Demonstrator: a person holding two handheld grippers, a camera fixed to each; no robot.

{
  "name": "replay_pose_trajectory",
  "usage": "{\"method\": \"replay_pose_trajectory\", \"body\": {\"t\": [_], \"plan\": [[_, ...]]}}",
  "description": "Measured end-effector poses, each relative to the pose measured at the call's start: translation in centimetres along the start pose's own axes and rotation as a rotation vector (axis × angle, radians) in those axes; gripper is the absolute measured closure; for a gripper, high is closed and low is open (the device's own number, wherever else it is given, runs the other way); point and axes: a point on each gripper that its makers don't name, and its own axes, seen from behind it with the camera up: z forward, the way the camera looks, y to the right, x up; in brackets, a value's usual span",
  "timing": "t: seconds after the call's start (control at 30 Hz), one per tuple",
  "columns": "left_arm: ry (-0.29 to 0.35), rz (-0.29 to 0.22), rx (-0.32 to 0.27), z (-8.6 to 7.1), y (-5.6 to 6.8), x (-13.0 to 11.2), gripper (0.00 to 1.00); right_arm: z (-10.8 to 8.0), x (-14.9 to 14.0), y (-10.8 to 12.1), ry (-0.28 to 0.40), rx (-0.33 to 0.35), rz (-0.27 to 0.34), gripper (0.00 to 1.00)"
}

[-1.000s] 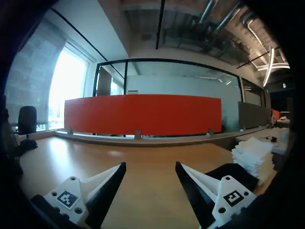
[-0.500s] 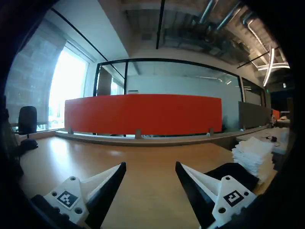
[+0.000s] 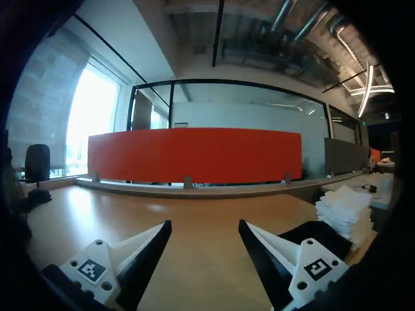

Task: Fold towel

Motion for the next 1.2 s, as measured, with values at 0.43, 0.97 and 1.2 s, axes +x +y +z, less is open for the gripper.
{"method": "replay_pose_trajectory", "body": {"t": [0.43, 0.97, 1.2], "plan": [[0.001, -0.001, 0.000, 0.14, 0.05, -0.47, 0.05, -0.01, -0.09, -0.04, 0.000, 0.000, 0.000, 0.00], [0.001, -0.002, 0.000, 0.28, 0.05, -0.77, 0.05, 0.03, -0.05, -0.03, 0.000, 0.000, 0.000, 0.00], [0.001, -0.005, -0.001, 0.25, 0.01, -0.85, 0.05, 0.03, -0.04, -0.03, 0.000, 0.000, 0.000, 0.00]]}}
